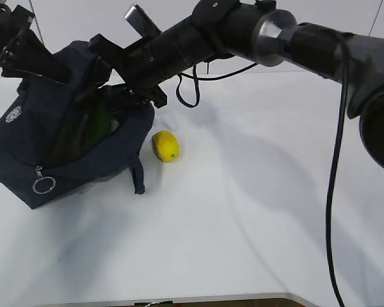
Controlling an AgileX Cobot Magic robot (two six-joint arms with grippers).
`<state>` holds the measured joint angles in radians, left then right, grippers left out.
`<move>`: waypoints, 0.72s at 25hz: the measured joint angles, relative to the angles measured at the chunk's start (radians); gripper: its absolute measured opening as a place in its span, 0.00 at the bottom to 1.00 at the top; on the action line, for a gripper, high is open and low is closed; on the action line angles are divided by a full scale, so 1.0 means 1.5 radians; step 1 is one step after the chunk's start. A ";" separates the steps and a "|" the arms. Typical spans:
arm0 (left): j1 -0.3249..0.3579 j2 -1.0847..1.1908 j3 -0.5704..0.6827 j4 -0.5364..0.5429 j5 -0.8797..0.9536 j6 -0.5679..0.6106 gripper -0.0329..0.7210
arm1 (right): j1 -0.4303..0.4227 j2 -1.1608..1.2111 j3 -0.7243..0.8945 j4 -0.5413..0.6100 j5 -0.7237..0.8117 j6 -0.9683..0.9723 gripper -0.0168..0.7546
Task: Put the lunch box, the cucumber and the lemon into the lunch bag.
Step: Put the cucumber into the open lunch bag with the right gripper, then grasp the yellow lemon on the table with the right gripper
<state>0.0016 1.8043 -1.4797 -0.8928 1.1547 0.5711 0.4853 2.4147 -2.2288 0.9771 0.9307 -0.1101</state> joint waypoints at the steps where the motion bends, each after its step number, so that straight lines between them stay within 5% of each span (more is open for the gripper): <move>1: 0.001 0.000 0.000 0.000 0.000 0.000 0.03 | 0.000 0.000 -0.004 0.003 0.008 -0.002 0.70; 18: 0.086 0.000 -0.001 0.041 0.000 -0.015 0.03 | -0.020 0.001 -0.034 0.012 0.144 -0.074 0.70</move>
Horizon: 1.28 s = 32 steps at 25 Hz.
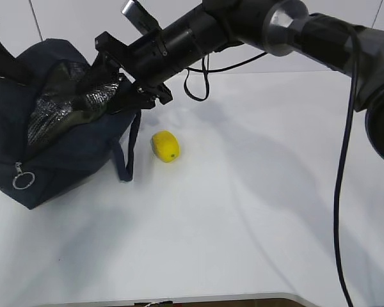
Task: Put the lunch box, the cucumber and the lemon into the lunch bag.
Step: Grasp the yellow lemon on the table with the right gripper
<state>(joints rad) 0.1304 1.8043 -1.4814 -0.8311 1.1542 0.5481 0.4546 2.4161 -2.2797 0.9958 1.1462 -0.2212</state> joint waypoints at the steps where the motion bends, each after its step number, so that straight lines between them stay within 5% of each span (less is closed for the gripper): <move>1: 0.003 0.000 0.000 0.004 0.000 -0.002 0.03 | 0.000 0.000 0.000 0.000 0.009 -0.008 0.70; 10: 0.020 0.000 -0.004 0.034 0.000 -0.014 0.02 | 0.000 0.000 -0.006 -0.054 0.048 -0.066 0.70; 21: 0.021 0.000 -0.004 0.057 -0.004 -0.027 0.02 | -0.002 0.000 -0.156 -0.270 0.058 0.001 0.70; 32: 0.023 0.000 -0.004 0.087 -0.021 -0.043 0.02 | 0.012 0.000 -0.165 -0.498 0.072 0.073 0.70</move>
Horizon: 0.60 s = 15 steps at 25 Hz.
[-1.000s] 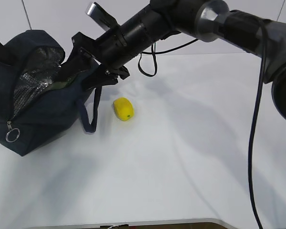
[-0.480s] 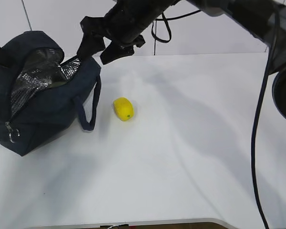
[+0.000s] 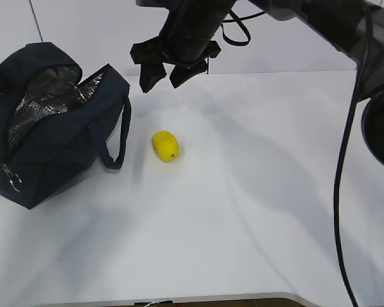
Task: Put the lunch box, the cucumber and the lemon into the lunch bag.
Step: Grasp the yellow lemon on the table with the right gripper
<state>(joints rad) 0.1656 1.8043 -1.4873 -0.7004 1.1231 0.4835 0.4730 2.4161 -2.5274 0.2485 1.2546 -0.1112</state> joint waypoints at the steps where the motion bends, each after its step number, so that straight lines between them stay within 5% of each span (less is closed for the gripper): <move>1: 0.000 0.000 0.000 0.000 0.000 0.000 0.02 | 0.001 0.000 0.000 -0.003 0.000 0.003 0.70; 15: 0.000 0.000 0.000 0.001 -0.002 -0.002 0.02 | 0.030 0.056 -0.004 -0.073 -0.001 0.060 0.73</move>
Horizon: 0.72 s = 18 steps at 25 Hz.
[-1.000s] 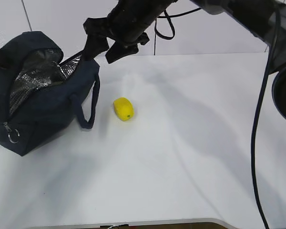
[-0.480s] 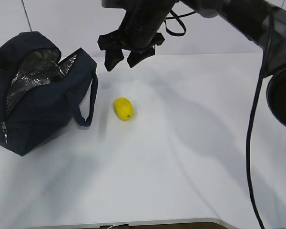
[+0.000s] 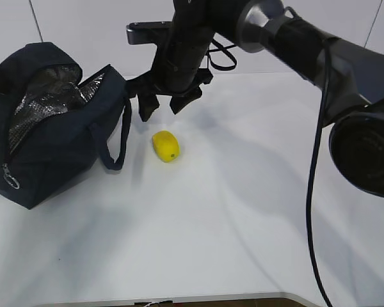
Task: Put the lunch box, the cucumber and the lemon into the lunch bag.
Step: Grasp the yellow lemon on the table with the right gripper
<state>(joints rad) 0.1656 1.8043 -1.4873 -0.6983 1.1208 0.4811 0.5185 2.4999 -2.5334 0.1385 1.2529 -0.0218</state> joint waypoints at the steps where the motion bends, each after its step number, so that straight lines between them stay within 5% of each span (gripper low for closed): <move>1: 0.000 0.000 0.000 0.000 0.000 0.000 0.02 | 0.000 0.005 0.000 -0.007 0.000 0.001 0.74; 18: 0.000 0.000 0.000 0.001 0.000 0.000 0.02 | 0.009 0.051 0.000 -0.046 -0.002 0.015 0.74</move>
<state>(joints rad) 0.1656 1.8043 -1.4873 -0.6963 1.1208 0.4811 0.5327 2.5763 -2.5334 0.0689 1.2492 0.0000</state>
